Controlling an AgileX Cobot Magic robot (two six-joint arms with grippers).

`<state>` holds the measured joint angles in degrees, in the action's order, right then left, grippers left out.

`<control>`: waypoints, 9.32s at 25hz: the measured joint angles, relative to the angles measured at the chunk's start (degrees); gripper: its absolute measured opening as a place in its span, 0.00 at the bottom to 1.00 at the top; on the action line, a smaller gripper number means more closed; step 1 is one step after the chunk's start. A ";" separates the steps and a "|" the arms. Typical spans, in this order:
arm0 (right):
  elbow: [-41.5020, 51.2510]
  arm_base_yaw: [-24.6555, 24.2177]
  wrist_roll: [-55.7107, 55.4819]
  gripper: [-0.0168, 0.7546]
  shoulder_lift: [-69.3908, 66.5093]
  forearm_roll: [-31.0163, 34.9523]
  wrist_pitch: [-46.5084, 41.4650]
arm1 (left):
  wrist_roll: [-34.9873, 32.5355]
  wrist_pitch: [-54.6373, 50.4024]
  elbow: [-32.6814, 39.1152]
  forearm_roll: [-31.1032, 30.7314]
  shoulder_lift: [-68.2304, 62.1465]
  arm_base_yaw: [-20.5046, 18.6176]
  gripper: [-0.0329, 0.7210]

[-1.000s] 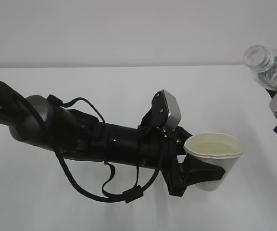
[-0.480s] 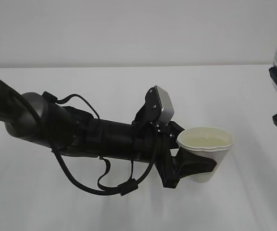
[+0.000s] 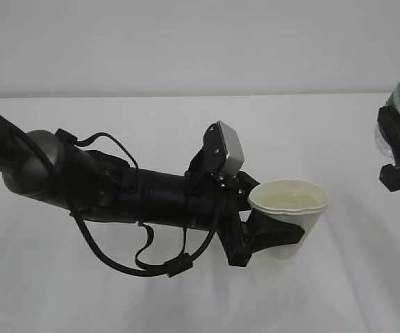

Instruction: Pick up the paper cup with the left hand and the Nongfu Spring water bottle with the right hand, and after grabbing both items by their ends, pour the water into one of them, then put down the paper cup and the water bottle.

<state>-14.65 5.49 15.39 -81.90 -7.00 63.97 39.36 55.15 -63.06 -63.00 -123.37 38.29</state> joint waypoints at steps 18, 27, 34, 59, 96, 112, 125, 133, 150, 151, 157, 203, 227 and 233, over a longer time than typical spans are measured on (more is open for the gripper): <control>0.10 0.00 -7.67 0.54 -12.29 0.85 0.32 | -1.02 -0.09 0.00 -0.02 0.00 -0.85 0.61; -3.65 0.00 -8.49 0.54 -19.63 1.12 0.32 | -2.63 -2.23 0.00 -0.02 0.00 -0.85 0.61; -7.79 0.00 -9.73 0.54 -24.79 1.12 0.37 | -3.24 -2.23 0.00 0.08 0.00 -0.85 0.61; -14.44 0.00 -13.93 0.54 -36.83 0.74 0.89 | -3.24 -2.34 0.00 0.08 0.00 -0.85 0.61; -8.47 0.00 -14.60 0.80 -32.36 0.10 1.58 | -3.24 -2.34 0.00 0.08 0.00 -0.85 0.61; 3.09 0.00 -14.60 0.80 -13.00 0.10 1.62 | -3.24 -2.34 0.00 1.32 0.00 -0.94 0.61; 8.07 0.00 -18.62 0.79 -6.09 -0.03 1.62 | -3.32 -2.44 0.00 3.30 0.00 -6.25 0.61; 8.07 0.00 -19.18 0.79 -6.09 -0.06 1.62 | -3.32 -1.95 0.00 3.44 0.00 -10.30 0.61; 8.07 0.00 -19.18 0.79 -6.09 -0.06 1.62 | -3.32 1.41 1.28 3.44 0.00 -23.20 0.61; 8.07 0.00 -19.18 0.79 -6.09 -0.06 1.62 | -3.32 2.06 1.80 3.44 0.00 -24.13 0.61; 8.07 0.00 -19.31 0.79 -6.09 -0.16 1.62 | -3.32 4.05 3.18 4.45 0.00 -29.20 0.61; 8.07 0.00 -19.31 0.79 -6.09 -0.16 1.62 | -12.22 8.77 7.08 13.63 -5.37 -35.27 0.60; 8.07 0.00 -19.89 0.79 -6.09 -0.16 1.62 | -19.11 11.03 14.84 22.10 -5.37 -35.27 0.60; 8.07 0.00 -19.89 0.79 -6.09 -0.16 1.62 | -19.74 11.15 14.84 21.17 -5.37 -35.27 0.68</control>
<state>-6.58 5.49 -4.50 -88.00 -7.16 65.59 19.63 66.31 -48.22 -41.84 -128.75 3.03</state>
